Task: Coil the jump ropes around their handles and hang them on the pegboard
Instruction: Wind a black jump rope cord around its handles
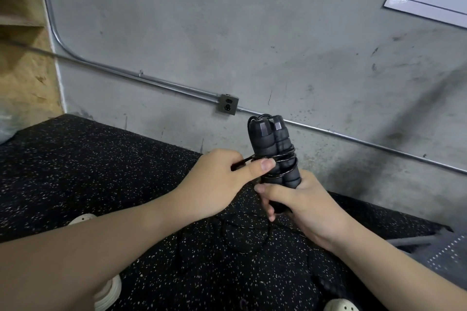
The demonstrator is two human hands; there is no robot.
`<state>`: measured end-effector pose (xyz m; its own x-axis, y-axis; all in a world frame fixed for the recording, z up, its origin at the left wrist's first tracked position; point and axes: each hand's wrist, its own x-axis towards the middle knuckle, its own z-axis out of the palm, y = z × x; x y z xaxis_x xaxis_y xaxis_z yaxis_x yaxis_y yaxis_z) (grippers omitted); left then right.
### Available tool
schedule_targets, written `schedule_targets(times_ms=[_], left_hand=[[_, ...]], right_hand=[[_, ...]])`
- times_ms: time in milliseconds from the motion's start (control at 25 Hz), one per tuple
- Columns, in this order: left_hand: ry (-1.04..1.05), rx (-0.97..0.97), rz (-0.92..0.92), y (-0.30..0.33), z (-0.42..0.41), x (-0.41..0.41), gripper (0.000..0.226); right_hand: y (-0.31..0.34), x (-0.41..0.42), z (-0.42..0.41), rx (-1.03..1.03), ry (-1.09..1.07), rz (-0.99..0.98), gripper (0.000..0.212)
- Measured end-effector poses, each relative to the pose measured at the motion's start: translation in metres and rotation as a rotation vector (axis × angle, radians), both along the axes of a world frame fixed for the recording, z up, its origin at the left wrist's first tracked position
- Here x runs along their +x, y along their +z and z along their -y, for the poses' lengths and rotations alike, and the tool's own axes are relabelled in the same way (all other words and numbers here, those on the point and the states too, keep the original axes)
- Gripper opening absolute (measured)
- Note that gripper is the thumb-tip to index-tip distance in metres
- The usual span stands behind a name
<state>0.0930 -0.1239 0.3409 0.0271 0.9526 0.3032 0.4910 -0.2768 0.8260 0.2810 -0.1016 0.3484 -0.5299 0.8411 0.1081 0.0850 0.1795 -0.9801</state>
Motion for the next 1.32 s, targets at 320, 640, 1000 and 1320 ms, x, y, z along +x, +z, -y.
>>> schedule_targets(times_ms=[320, 640, 1000, 1320], left_hand=[[0.094, 0.121, -0.028, -0.007, 0.001, 0.010, 0.067], [0.250, 0.160, -0.238, 0.007, 0.014, 0.005, 0.067], [-0.247, 0.038, 0.134, 0.004, 0.023, 0.001, 0.050], [0.040, 0.002, -0.215, 0.009, 0.018, 0.000, 0.082]], right_hand=[[-0.009, -0.007, -0.010, 0.151, -0.164, 0.072, 0.015], [-0.018, -0.026, 0.009, 0.176, -0.216, 0.064, 0.012], [-0.002, 0.004, 0.012, -0.177, 0.287, -0.010, 0.024], [-0.002, 0.005, 0.011, 0.050, -0.061, 0.102, 0.017]])
